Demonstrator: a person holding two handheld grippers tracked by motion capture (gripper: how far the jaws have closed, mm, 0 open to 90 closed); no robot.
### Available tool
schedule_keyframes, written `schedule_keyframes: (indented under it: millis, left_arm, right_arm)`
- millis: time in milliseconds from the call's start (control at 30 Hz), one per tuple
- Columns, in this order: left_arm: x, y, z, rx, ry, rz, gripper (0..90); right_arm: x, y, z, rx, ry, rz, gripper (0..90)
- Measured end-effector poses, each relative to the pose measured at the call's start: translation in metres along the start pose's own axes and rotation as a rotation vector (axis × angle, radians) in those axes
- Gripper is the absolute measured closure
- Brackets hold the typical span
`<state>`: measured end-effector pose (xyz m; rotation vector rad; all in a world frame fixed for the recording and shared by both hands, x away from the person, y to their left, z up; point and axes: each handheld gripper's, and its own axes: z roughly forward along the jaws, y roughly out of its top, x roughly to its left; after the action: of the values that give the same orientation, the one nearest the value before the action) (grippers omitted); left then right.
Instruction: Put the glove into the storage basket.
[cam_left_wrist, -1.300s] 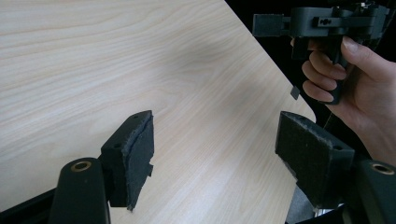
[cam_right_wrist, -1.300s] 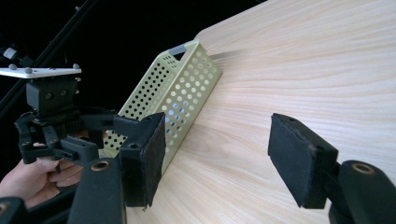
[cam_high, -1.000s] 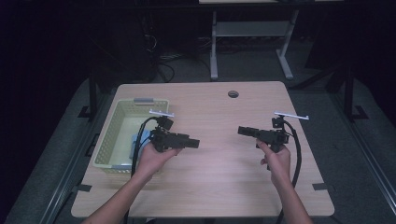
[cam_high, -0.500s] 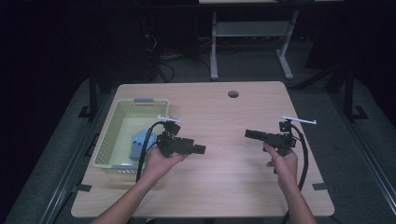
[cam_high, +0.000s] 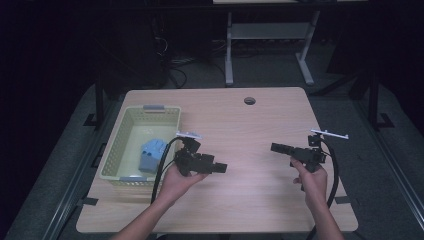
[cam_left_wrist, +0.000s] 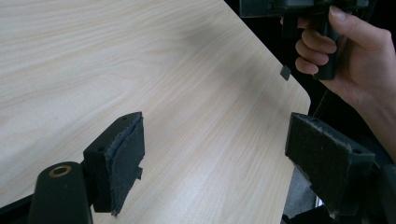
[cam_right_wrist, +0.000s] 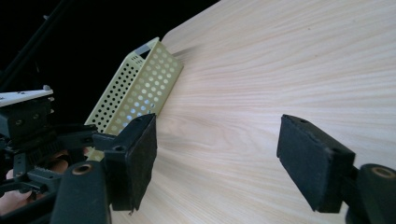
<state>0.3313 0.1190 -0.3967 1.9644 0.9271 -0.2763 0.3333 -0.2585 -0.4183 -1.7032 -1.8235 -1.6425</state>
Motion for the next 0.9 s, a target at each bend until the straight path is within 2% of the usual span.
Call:
schedule_keyframes:
  millis: [267, 667, 900]
  left_arm:
    - [-0.003, -0.009, 0.005, -0.005, -0.01, 0.003, 19.6]
    - [-0.011, -0.025, 0.017, -0.007, -0.008, 0.053, 19.8]
    - [-0.013, -0.035, 0.022, -0.007, -0.025, 0.056, 20.3]
  right_arm:
    - [-0.008, -0.007, -0.01, -0.004, 0.0, 0.007, 28.1]
    - [-0.021, -0.021, -0.022, 0.003, -0.004, 0.026, 27.6]
    - [-0.029, -0.03, -0.028, 0.001, -0.002, 0.047, 27.6]
